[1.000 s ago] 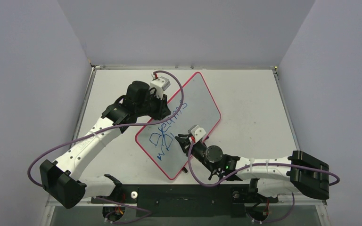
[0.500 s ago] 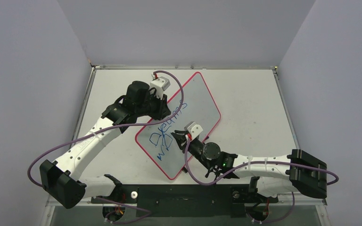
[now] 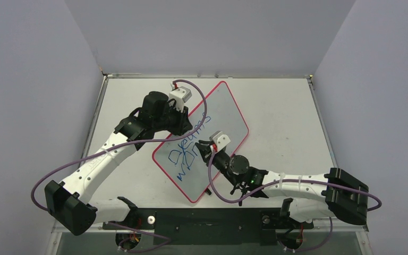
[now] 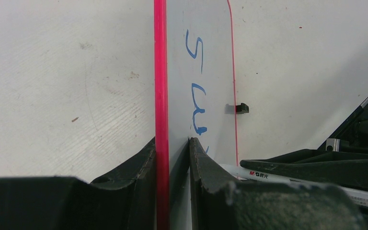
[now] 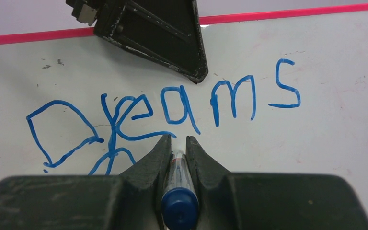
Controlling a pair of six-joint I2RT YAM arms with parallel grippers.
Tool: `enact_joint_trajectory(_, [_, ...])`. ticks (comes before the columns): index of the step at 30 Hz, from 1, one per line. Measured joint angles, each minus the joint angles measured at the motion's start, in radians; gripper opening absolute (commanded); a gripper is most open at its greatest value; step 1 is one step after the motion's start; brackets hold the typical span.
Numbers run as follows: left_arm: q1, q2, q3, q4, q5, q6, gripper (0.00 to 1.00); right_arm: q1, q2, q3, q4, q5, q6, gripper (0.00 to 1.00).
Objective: Write a sentence on the whiteboard
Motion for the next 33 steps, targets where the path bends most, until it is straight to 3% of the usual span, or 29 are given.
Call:
enact_joint_trajectory(12, [0.0, 0.0, 0.0, 0.0, 0.001, 0.0, 0.0, -0.013, -0.092, 0.0, -0.044, 0.007, -0.006, 0.0])
enact_joint_trajectory(33, [0.0, -0.002, 0.0, 0.0, 0.001, 0.0, 0.0, -0.018, -0.047, -0.029, -0.033, 0.008, 0.037, 0.0])
